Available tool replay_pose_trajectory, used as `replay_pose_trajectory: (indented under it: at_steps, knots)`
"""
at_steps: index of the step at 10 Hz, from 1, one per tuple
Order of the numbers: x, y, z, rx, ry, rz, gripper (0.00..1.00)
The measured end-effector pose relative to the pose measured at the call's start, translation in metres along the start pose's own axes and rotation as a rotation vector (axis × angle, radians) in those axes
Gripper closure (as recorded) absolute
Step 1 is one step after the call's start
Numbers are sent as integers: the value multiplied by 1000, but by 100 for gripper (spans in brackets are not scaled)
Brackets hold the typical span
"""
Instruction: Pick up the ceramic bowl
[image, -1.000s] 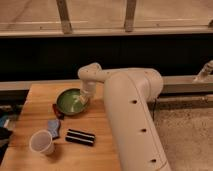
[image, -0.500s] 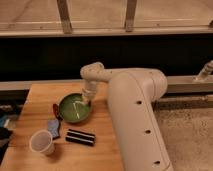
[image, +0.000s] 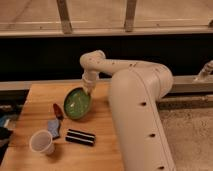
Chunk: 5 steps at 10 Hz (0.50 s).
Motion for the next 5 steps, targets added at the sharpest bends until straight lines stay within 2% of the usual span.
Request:
replay_pose_trajectory:
  at_steps: [3, 5]
  knots:
    - [-19, -6, -42, 27, -66, -8, 100]
    - [-23, -8, -74, 16, -147, -8, 100]
